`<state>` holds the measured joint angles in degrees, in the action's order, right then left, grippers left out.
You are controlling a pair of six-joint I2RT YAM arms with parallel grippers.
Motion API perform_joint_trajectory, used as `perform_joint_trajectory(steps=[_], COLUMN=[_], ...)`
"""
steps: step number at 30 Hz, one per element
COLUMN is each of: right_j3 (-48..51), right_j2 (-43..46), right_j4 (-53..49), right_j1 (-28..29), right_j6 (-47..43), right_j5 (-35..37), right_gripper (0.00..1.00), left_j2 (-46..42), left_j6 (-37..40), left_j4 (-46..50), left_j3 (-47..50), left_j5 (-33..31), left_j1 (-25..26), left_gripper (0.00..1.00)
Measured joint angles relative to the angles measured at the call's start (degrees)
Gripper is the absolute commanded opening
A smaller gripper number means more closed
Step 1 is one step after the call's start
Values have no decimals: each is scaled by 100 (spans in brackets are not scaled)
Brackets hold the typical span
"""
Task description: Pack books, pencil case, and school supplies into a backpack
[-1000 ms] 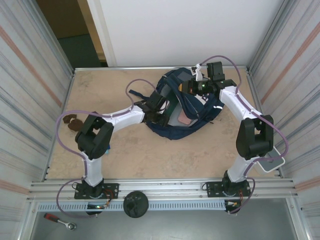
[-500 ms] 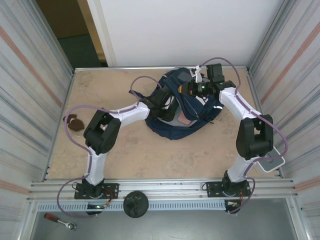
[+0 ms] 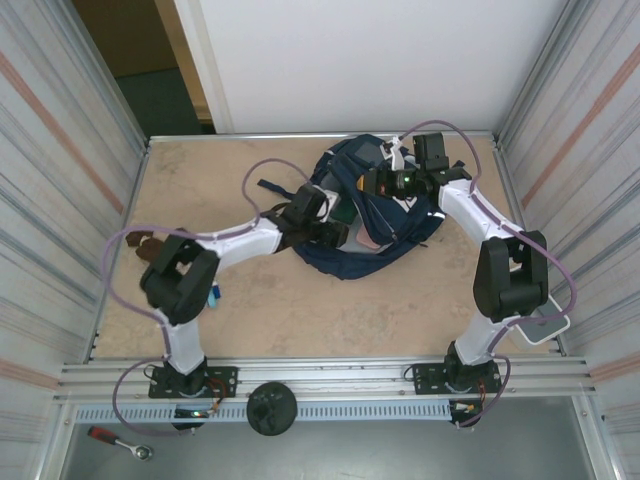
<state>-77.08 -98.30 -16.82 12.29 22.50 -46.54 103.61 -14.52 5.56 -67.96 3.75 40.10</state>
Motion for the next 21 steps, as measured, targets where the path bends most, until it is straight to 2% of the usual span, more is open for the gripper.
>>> perform_joint_trajectory(steps=[3,10,11,14,18,21], right_j3=[227,1228,1377,1733,2000,2081], right_j2=[74,522,621,1019,1698,1919], right_j4=[136,-63,-136,-317,-378,-284], right_j1=[61,531,573,520,125,-212], right_j6=[55,48,4,-66,-74,-17], right_j5=[26,514,629,973,1585,2079], right_gripper=[14,51,59,67,75,83], left_j2=[-811,-2269,-2437,-2822,-3222,-3331], left_j6=[-26,-72,-79,-79,-76,-11], left_j4=[-68,-153,-155,-157,-166,-297], left_j3=[669,1637,1729,1878,1967,2070], left_j5=[-247,-999,-1123,-1495,-2026,-2181], left_j1=[-2,-267,-326,-417,-415,-490], left_gripper=[81,92,93,97,99,99])
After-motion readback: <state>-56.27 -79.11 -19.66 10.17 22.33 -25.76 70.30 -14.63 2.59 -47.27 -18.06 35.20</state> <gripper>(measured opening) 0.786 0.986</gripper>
